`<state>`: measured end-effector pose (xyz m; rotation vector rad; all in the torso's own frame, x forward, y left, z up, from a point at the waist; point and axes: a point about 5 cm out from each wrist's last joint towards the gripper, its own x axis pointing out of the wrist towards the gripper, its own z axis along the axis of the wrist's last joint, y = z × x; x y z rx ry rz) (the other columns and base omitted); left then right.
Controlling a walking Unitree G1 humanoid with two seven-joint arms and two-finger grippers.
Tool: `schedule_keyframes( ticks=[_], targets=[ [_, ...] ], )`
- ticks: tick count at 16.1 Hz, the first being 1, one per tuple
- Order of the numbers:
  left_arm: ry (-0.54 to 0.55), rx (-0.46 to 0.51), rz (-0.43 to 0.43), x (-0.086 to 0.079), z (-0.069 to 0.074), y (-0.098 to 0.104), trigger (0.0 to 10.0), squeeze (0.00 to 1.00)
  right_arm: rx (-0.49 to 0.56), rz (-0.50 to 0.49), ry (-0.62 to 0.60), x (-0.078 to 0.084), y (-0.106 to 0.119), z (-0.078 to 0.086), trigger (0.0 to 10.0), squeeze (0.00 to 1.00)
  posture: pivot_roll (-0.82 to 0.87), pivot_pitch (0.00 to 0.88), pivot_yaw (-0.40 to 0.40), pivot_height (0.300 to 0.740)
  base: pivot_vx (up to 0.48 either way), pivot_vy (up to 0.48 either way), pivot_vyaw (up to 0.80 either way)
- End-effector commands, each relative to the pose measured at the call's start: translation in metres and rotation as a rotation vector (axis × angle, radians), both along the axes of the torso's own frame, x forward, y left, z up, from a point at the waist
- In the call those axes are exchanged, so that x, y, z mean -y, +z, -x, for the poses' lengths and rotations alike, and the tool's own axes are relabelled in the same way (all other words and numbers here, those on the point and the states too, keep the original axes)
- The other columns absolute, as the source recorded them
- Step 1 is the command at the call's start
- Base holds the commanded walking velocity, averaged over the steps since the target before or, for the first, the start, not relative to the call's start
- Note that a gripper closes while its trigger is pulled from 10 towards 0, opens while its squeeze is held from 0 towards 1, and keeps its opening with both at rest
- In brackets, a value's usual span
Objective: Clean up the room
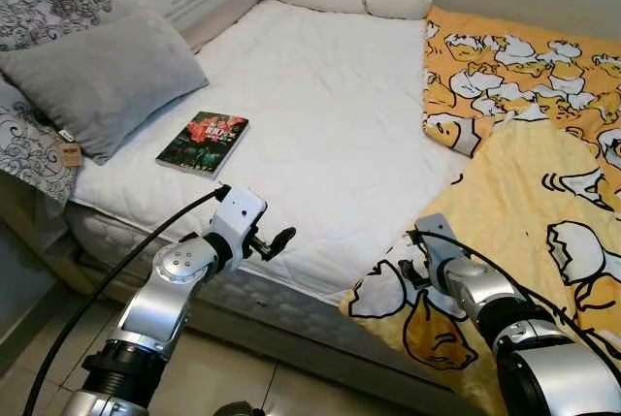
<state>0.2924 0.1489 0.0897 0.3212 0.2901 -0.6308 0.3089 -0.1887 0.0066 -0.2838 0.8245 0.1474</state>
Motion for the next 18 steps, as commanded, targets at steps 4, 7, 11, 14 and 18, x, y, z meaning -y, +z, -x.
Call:
schedule_keyframes(
  ticks=[4, 7, 11, 14, 18],
  targets=[
    [-0.052, -0.008, -0.026, -0.002, 0.014, 0.004, 10.0, 0.0, 0.023, 0.031, 0.011, 0.0, 0.005, -0.006, 0.0, 0.0, 0.09, 0.0, -0.026, 0.74, 0.0, 0.0, 0.0],
    [-0.075, -0.052, -0.034, -0.005, 0.03, 0.003, 10.0, 0.0, 0.0, 0.057, -0.072, 0.011, -0.006, 0.006, 0.0, 0.0, 0.13, 0.0, -0.002, 0.74, 0.0, 0.0, 0.0],
    [-0.111, -0.098, -0.059, -0.008, 0.046, 0.005, 10.0, 0.0, -0.005, 0.048, -0.153, 0.019, -0.015, 0.017, 0.0, 0.0, 0.16, 0.0, 0.041, 0.74, 0.0, 0.0, 0.0],
    [-0.126, -0.121, -0.071, -0.009, 0.053, 0.006, 10.0, 0.0, -0.021, 0.033, -0.2, 0.024, -0.021, 0.025, 0.0, 0.0, 0.17, 0.0, 0.062, 0.74, 0.0, 0.0, 0.0],
    [-0.123, -0.149, -0.084, -0.013, 0.063, 0.009, 10.0, 0.0, -0.027, 0.036, -0.234, 0.032, -0.023, 0.029, 0.0, 0.0, 0.2, 0.0, 0.064, 0.74, 0.0, 0.0, 0.0]
  ],
)
